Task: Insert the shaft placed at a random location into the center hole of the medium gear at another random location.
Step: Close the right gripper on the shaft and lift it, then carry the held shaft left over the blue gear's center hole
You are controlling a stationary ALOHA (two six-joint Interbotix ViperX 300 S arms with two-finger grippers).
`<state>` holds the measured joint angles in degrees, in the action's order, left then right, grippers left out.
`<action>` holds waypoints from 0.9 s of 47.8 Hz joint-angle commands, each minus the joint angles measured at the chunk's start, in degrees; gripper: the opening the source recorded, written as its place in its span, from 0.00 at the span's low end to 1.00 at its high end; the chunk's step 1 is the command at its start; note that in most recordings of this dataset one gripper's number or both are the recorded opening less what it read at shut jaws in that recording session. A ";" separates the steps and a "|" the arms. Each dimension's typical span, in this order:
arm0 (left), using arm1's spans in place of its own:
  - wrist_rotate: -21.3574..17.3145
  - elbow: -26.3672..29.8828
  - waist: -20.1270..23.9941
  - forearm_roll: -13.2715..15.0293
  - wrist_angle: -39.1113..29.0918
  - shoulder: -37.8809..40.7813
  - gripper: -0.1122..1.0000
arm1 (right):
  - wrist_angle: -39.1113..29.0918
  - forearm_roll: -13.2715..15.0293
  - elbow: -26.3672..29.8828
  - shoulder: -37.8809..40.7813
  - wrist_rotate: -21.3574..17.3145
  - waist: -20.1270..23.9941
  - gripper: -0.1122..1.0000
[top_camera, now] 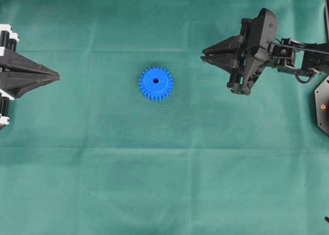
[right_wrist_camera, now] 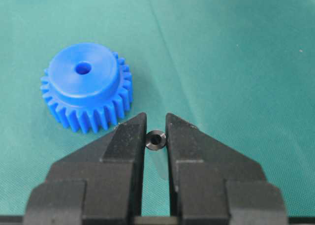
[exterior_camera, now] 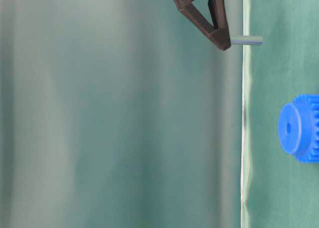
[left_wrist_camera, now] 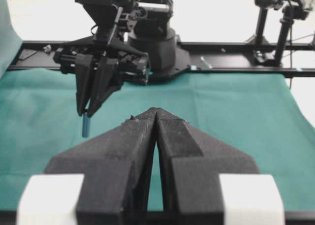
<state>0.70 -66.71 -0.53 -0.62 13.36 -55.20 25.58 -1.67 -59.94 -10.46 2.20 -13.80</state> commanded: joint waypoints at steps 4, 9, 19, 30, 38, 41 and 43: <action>0.09 1.32 -0.18 -0.09 0.35 0.62 0.10 | -0.09 -0.18 1.67 -0.70 0.00 -0.09 0.21; 0.00 1.32 -0.09 -0.09 0.44 0.62 0.10 | -0.09 -0.18 3.16 0.26 -0.26 0.97 0.21; 0.09 1.32 -0.09 -0.09 0.62 0.62 0.10 | -0.53 -0.26 8.53 4.83 -1.41 3.43 0.21; 0.09 1.32 -0.18 -0.09 0.62 0.53 0.10 | -3.25 -0.26 17.14 10.63 -1.93 5.71 0.21; 0.09 1.32 -0.18 -0.09 0.62 0.62 0.10 | -4.83 -0.18 21.80 13.80 -1.93 6.68 0.21; 0.09 1.32 -0.18 -0.09 0.62 0.62 0.10 | -5.19 -0.26 22.76 14.41 -1.93 6.86 0.21; 0.09 1.32 -0.18 -0.09 0.62 0.62 0.10 | -5.36 -0.26 23.12 14.68 -1.93 6.94 0.21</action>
<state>0.70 -66.71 -0.62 -0.53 13.45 -55.11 20.48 -1.76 -39.20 4.48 1.14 -7.12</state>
